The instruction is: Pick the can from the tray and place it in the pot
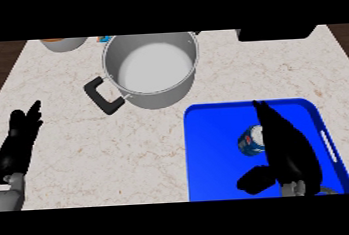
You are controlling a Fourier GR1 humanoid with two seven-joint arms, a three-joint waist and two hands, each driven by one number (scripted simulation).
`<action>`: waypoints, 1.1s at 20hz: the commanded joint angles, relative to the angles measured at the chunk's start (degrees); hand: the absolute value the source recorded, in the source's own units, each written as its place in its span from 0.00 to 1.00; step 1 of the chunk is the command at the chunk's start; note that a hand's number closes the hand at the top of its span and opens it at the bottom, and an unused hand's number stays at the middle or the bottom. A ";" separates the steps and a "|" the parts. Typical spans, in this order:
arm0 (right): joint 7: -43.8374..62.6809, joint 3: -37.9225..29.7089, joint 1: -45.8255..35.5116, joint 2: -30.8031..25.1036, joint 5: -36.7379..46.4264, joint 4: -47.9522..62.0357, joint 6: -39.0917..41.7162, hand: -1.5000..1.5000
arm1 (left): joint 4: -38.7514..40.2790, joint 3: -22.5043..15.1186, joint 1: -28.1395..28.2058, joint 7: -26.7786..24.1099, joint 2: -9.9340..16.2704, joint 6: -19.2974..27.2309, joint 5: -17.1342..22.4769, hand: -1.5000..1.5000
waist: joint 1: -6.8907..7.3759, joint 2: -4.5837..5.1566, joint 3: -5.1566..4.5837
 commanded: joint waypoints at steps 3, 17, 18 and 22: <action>2.97 -4.77 -2.60 1.22 0.11 8.26 3.84 0.00 | -2.91 0.62 -1.92 5.64 0.08 -0.45 -0.24 0.50 | 0.16 0.10 0.08; -2.22 -6.54 -1.26 6.42 8.58 15.28 3.23 0.00 | 3.81 4.30 -1.22 -2.31 -2.30 -3.50 -2.72 0.50 | -0.25 0.08 0.04; -2.02 -7.02 -1.06 7.26 8.22 15.85 3.48 0.00 | 0.32 5.06 -0.25 0.07 -1.47 -3.98 -2.05 0.50 | -0.09 0.04 0.06; -3.13 -6.45 0.37 9.14 9.97 16.47 3.01 0.00 | -0.46 3.39 0.85 -0.22 -4.18 -3.09 -5.24 0.50 | -0.15 0.02 0.06</action>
